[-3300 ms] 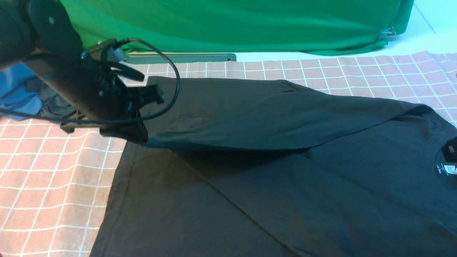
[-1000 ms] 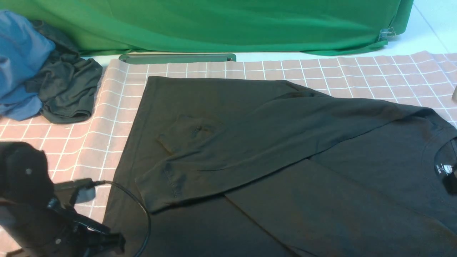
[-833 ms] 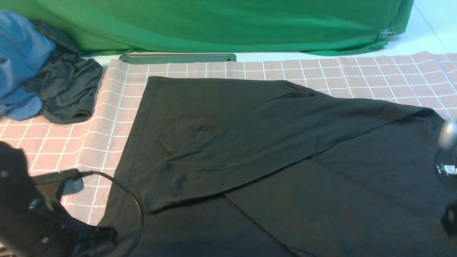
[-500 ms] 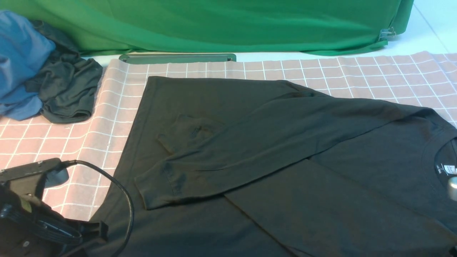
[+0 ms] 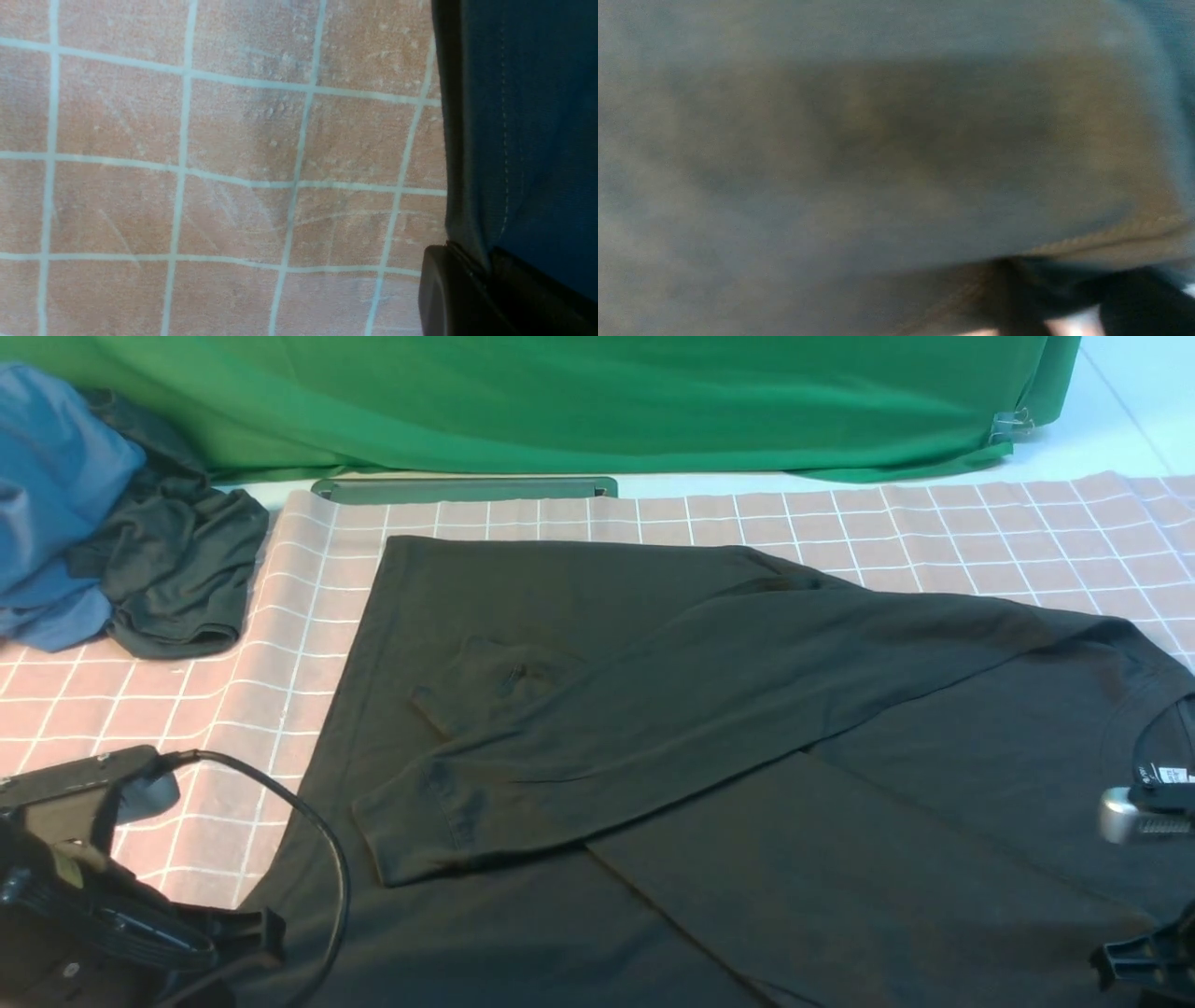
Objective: Fold a long-sleeved shirt over a pink coffee tablecloth.
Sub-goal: 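Grasp the near edge of the shirt at its hem and shoulder corners, then fold the black garment in half by bringing its near edge over to the far edge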
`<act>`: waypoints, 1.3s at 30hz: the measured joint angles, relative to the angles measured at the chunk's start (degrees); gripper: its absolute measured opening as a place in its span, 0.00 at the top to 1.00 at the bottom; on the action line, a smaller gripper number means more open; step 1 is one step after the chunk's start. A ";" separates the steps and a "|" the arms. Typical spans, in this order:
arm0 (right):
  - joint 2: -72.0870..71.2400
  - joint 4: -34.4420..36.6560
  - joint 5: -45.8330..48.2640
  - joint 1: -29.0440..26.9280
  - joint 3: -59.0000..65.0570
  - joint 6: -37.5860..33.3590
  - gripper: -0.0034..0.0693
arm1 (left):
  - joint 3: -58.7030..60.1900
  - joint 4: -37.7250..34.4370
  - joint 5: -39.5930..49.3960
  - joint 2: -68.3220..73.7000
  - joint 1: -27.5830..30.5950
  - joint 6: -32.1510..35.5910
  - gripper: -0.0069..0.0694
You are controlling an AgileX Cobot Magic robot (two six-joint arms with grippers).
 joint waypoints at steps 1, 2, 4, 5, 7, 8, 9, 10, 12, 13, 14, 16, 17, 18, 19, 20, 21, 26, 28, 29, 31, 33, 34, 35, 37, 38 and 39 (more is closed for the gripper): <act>-0.15 0.56 0.00 0.04 0.00 -0.51 0.79 | -0.15 -0.62 0.00 0.00 0.00 0.00 0.87; -0.28 0.70 0.05 0.04 0.00 -0.60 0.81 | -0.21 -0.91 0.00 0.00 0.00 0.00 0.87; -1.63 1.09 -0.02 0.04 0.12 -0.98 0.89 | -1.93 -1.70 0.22 0.00 0.00 -0.57 0.87; -2.03 1.09 -0.02 0.04 0.12 -0.97 0.90 | -3.01 -1.70 0.22 0.00 0.00 -1.17 0.87; -2.78 0.93 0.46 0.04 -0.23 -1.41 0.90 | -4.49 -1.70 0.22 0.00 0.00 -2.34 0.87; -4.03 0.89 1.89 0.04 -1.24 -2.28 0.90 | -6.29 -1.32 0.22 0.00 0.00 -3.66 0.87; -4.56 0.89 2.77 0.04 -2.35 -2.60 0.90 | -7.58 -1.04 0.17 0.00 0.00 -4.36 0.87; -5.00 0.89 4.02 0.04 -3.40 -2.88 0.90 | -8.86 -0.76 0.17 0.11 0.00 -5.04 0.87; -5.28 0.73 6.35 0.04 -6.65 -4.08 0.90 | -11.34 -0.32 0.17 0.85 0.00 -5.63 0.87; -5.28 0.73 7.14 0.04 -8.12 -4.48 0.90 | -12.48 -0.25 0.17 1.47 0.00 -5.91 0.87; -5.28 0.73 7.60 0.04 -9.01 -4.77 0.90 | -13.36 -0.20 0.17 2.06 0.00 -6.06 0.87; -5.23 0.73 8.82 0.04 -12.11 -5.41 0.90 | -15.26 -0.20 -0.02 3.77 0.00 -6.20 0.87; -5.04 0.73 9.83 -0.16 -14.18 -5.57 0.90 | -16.64 -0.20 -0.18 5.20 0.00 -6.26 0.87; -4.90 0.73 10.14 -0.45 -15.33 -5.70 0.90 | -17.68 -0.20 -0.31 6.27 0.00 -6.26 0.87; -4.45 0.73 10.99 -1.08 -17.76 -6.13 0.90 | -19.10 -0.20 -0.43 7.75 0.00 -6.31 0.87; -3.76 0.73 11.56 -1.61 -19.42 -6.77 0.90 | -20.68 -0.20 -0.66 9.34 0.06 -6.49 0.87; -2.85 0.73 12.25 -2.33 -21.65 -6.77 0.90 | -21.99 -0.20 -0.99 10.68 0.19 -6.63 0.87; 4.76 1.42 14.58 -4.87 -32.92 -8.20 0.90 | -30.87 -0.42 -3.33 19.34 2.06 -6.95 0.87; 8.84 2.42 15.14 -5.16 -37.22 -8.99 0.90 | -34.29 -0.61 -3.77 23.43 2.80 -6.89 0.87; 11.33 3.17 15.43 -5.18 -39.52 -9.63 0.90 | -36.18 -0.60 -3.93 25.14 3.00 -6.89 0.87; 16.18 4.47 16.12 -5.18 -43.58 -10.43 0.90 | -39.81 -0.60 -4.46 29.64 3.10 -6.78 0.87; 21.78 5.20 16.66 -5.18 -47.79 -11.14 0.90 | -42.93 -0.71 -4.87 33.80 3.12 -6.60 0.87; 23.95 5.28 16.79 -5.18 -49.35 -11.21 0.90 | -44.59 -0.89 -4.97 36.11 3.30 -6.60 0.87; 26.98 5.28 16.84 -5.18 -51.69 -11.33 0.90 | -46.23 -1.06 -4.97 38.35 3.53 -6.60 0.87; 29.59 5.28 17.22 -5.18 -54.37 -11.38 0.89 | -48.43 -1.06 -4.71 41.30 3.89 -6.60 0.87; 31.86 5.28 18.19 -5.18 -56.85 -11.45 0.86 | -50.50 -1.06 -4.17 43.83 4.07 -6.60 0.87; 33.10 5.28 19.47 -5.11 -58.42 -11.50 0.82 | -51.85 -0.99 -3.73 45.36 4.12 -6.60 0.87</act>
